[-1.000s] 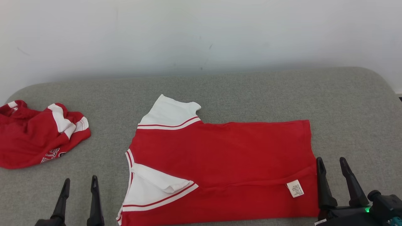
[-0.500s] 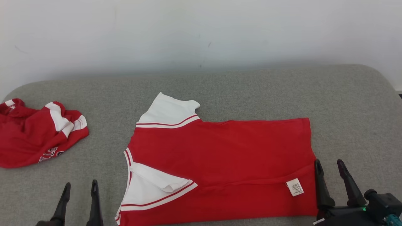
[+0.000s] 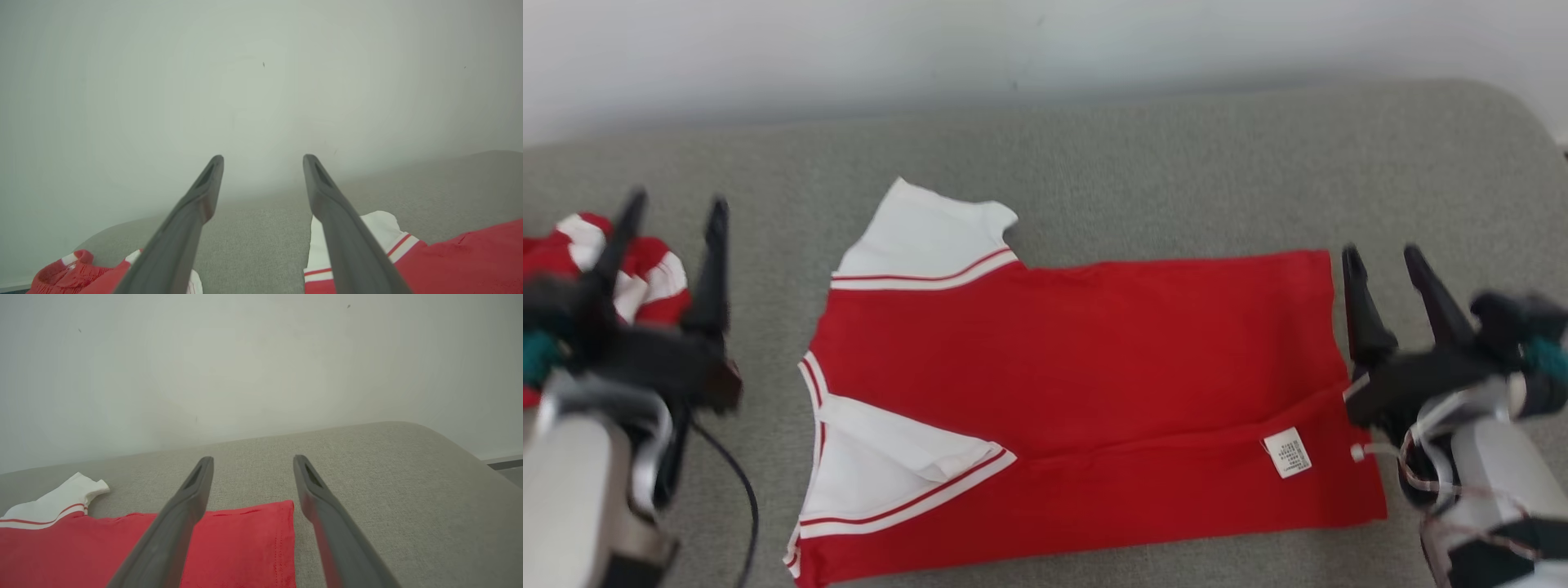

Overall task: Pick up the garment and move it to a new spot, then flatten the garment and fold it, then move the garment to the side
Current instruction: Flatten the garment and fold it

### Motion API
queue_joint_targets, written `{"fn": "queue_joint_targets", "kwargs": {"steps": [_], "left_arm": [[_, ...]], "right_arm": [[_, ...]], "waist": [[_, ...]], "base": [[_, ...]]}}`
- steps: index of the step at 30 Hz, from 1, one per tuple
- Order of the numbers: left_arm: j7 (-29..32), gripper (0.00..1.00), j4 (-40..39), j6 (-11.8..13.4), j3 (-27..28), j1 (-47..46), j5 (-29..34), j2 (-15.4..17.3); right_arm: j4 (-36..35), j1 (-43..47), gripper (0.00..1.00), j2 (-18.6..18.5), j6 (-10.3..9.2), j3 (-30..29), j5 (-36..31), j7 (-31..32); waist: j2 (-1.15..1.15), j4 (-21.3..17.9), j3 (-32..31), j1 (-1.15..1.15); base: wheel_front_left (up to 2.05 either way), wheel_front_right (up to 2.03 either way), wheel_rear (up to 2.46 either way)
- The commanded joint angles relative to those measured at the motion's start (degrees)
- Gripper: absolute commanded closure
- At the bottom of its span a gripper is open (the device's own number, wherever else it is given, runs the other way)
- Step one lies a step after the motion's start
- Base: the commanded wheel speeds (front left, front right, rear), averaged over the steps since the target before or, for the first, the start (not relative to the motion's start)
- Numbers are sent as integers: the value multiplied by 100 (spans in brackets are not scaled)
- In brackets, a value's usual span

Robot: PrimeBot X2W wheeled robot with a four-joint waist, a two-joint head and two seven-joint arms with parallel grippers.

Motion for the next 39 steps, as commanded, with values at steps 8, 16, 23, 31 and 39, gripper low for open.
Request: {"fn": "queue_joint_targets", "kwargs": {"steps": [8, 16, 23, 31, 39], "left_arm": [[798, 0, 765, -150, -312, -1743, -349, 539], [1538, 0, 1494, -158, -1104, -2651, -791, 924], [2090, 0, 1969, -159, -1897, -3105, -1284, 1174], [2402, 0, 2483, -158, -2544, -3505, -1571, 1297], [2491, 0, 2841, -159, -3003, -3745, -1783, 1363]], "right_arm": [[1192, -1541, 0, 85, -14, 411, 44, 515], [2127, -2441, 0, 224, -14, 919, 268, 829], [2573, -2903, 0, 336, -14, 1370, 530, 926], [2856, -3208, 0, 449, -14, 1873, 869, 899], [3054, -3430, 0, 478, -14, 2261, 1126, 806]], "waist": [[-1, -719, 1176, -1], [-1, -1115, 1470, -1], [-1, -1281, 1541, -1], [-1, -1342, 1641, -1], [-1, -1378, 1714, -1]], "base": [[0, 0, 0], [0, 0, 0], [0, 0, 0], [0, 0, 0], [0, 0, 0]]}}
